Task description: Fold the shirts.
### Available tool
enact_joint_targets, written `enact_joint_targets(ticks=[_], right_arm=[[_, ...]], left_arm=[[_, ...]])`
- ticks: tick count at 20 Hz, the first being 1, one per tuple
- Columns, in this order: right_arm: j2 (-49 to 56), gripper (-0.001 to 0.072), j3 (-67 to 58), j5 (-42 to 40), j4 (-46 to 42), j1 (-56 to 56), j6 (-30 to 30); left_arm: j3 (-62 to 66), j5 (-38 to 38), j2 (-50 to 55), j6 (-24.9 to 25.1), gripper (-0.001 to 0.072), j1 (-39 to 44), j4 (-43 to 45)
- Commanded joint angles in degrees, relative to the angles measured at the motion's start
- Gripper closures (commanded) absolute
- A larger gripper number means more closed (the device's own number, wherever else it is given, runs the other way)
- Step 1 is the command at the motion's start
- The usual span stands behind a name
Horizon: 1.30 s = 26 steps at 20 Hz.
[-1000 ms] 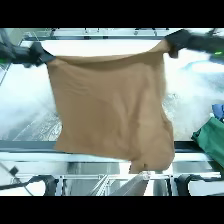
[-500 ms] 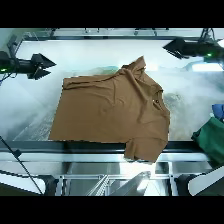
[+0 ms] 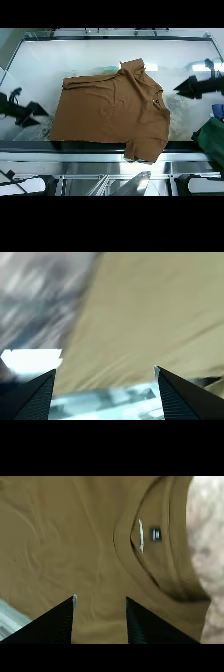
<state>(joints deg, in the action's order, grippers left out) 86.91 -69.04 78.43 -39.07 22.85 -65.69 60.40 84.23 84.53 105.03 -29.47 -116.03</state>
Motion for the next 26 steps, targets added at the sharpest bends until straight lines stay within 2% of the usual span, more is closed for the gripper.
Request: enact_joint_targets(ticks=[1, 5, 10, 11, 13, 14, 15, 16, 17, 20, 24, 26], right_arm=[[-12.39, 0.0354, 17.57, -8.13, 2.43, 0.72, 4.94], [-19.45, 0.0354, 20.83, -7.23, 2.40, 0.74, 5.73], [-26.93, 0.0353, 21.66, -7.32, 1.68, 0.85, 3.21], [-28.09, 0.0354, 22.36, -7.26, 0.85, 1.44, 1.84], [-30.56, 0.0349, 25.07, -6.60, -2.25, 4.46, -2.95], [-31.47, 0.0343, 26.77, -5.70, -4.07, 6.67, -5.16], [-32.13, 0.0231, 28.89, -4.20, -6.10, 9.20, -7.56], [-32.39, 0.0171, 30.97, -2.60, -8.59, 11.47, -9.92], [-32.35, 0.0171, 33.31, -1.07, -11.80, 13.62, -12.87], [-32.35, 0.0171, 41.35, -2.10, -17.97, 15.72, -14.97], [-32.13, 0.0171, 51.49, -8.04, -14.84, 15.56, -13.33], [-32.09, 0.0172, 54.23, -9.01, -8.79, 15.56, -10.51]], left_arm=[[-9.40, -4.42, -2.60, 2.12, 0.0002, -3.54, 4.55], [-9.86, -4.50, 2.21, 7.61, 0.0002, -3.87, -3.91], [-9.11, -1.33, 8.70, 10.51, 0.0003, -3.48, -9.97], [-9.14, -0.87, 9.94, 10.64, 0.0026, -2.84, -9.94], [-9.09, -0.04, 11.76, 11.56, 0.0153, -1.20, -10.03], [-9.07, 0.13, 12.11, 11.61, 0.0244, -0.33, -10.05], [-9.07, 0.11, 12.09, 12.22, 0.0396, 0.52, -10.03], [-9.05, 0.24, 12.04, 12.59, 0.0574, 1.16, -10.08], [-9.07, 0.26, 12.04, 12.96, 0.0682, 1.73, -10.03], [-9.07, 0.63, 12.04, 13.46, 0.0682, 2.45, -10.10], [-9.07, 1.77, 12.04, 13.44, 0.0682, 2.43, -10.08], [-9.07, 1.95, 12.04, 13.40, 0.0682, 2.43, -10.08]])
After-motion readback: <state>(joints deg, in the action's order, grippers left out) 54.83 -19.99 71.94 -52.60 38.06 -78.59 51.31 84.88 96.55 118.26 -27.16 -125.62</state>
